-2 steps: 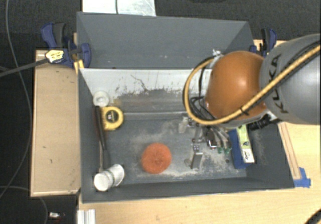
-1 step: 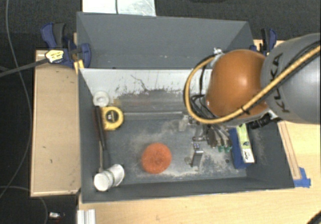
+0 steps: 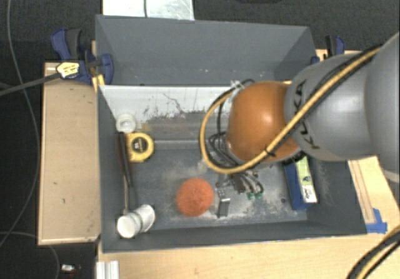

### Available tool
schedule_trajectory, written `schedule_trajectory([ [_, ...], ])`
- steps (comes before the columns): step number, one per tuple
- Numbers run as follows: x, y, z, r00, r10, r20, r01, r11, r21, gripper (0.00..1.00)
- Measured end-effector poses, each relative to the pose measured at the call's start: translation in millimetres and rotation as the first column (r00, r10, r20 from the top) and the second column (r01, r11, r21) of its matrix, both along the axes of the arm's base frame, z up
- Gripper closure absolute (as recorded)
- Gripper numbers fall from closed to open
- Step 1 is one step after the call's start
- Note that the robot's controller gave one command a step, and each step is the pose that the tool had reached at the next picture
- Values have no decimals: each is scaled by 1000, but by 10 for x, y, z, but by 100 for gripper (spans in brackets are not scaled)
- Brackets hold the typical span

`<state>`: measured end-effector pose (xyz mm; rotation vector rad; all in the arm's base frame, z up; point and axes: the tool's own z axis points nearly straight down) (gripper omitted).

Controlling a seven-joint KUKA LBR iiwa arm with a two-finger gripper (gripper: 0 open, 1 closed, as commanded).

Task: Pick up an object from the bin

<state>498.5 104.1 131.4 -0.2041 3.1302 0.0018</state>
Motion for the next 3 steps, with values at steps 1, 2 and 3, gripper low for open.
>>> schedule_trajectory([
  [1,89,356,236,961,277,2,-277,961,-2,0],
  [2,-24,484,2,914,406,-2,-406,914,-1,0],
  [3,-4,394,-629,873,487,8,-487,873,-3,0],
])
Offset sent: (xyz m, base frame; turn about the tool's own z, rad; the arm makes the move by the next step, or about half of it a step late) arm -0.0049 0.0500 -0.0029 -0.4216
